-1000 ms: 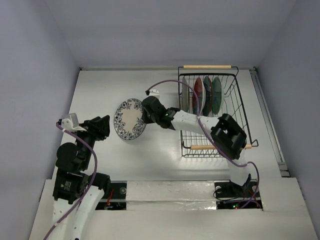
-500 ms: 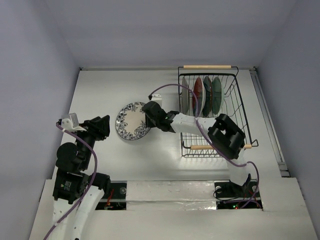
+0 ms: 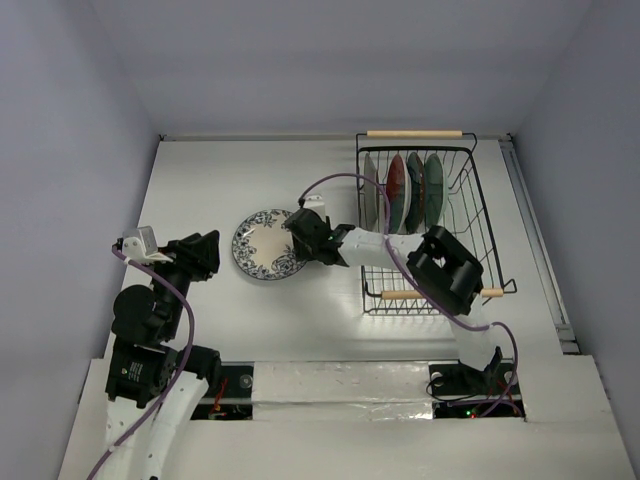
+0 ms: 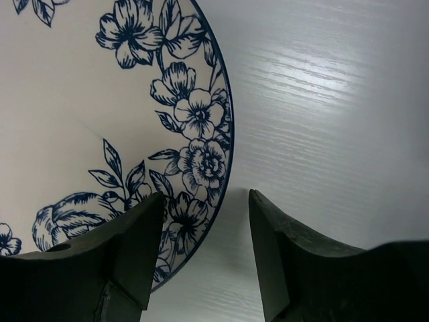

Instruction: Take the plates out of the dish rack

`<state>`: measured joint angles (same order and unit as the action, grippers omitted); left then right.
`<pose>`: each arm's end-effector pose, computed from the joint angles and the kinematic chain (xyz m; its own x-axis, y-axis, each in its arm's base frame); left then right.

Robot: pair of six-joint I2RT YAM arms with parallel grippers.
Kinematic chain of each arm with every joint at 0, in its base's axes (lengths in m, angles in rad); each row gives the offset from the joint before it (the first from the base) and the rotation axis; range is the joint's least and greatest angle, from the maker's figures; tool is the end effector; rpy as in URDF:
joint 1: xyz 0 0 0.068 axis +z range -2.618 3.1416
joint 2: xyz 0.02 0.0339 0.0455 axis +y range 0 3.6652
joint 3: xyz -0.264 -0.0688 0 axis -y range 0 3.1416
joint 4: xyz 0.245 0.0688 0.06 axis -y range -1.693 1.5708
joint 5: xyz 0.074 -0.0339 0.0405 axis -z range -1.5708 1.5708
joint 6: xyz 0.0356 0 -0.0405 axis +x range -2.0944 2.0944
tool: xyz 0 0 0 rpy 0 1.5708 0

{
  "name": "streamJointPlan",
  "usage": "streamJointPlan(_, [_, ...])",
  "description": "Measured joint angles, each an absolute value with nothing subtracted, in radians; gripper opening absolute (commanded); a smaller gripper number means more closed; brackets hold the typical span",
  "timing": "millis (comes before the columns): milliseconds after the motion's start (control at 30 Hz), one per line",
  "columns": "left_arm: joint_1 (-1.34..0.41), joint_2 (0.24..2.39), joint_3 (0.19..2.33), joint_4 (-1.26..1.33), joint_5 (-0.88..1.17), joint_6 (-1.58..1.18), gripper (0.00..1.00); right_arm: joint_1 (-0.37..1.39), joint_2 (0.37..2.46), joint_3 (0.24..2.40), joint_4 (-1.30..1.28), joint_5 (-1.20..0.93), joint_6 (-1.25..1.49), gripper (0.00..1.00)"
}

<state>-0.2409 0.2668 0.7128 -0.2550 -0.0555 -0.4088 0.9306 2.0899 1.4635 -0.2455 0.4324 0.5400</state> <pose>0.0666 -0.0143 0.3637 0.0955 -0.4322 -0.8967 0.2433 0.8836 -0.3999 0.2826 0.3544 0.1663 -0.6838 -0.1366 -0.7168 -0.2513 0.9663 0.0556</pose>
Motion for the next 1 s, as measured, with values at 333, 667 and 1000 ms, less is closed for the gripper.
streamJointPlan(333, [-0.241,0.267,0.713,-0.255,-0.057,-0.409,0.43,0.930,1.829,1.473,-0.368,0.481,0.470,0.00])
streamJointPlan(667, [-0.241,0.267,0.713,-0.255,-0.055,-0.409,0.44,0.801,1.530,1.544,-0.429,0.683,0.374,0.74])
streamJointPlan(1000, [-0.241,0.267,0.706,-0.252,-0.052,-0.409,0.44,0.702,1.740,1.613,-0.566,0.695,0.293,0.65])
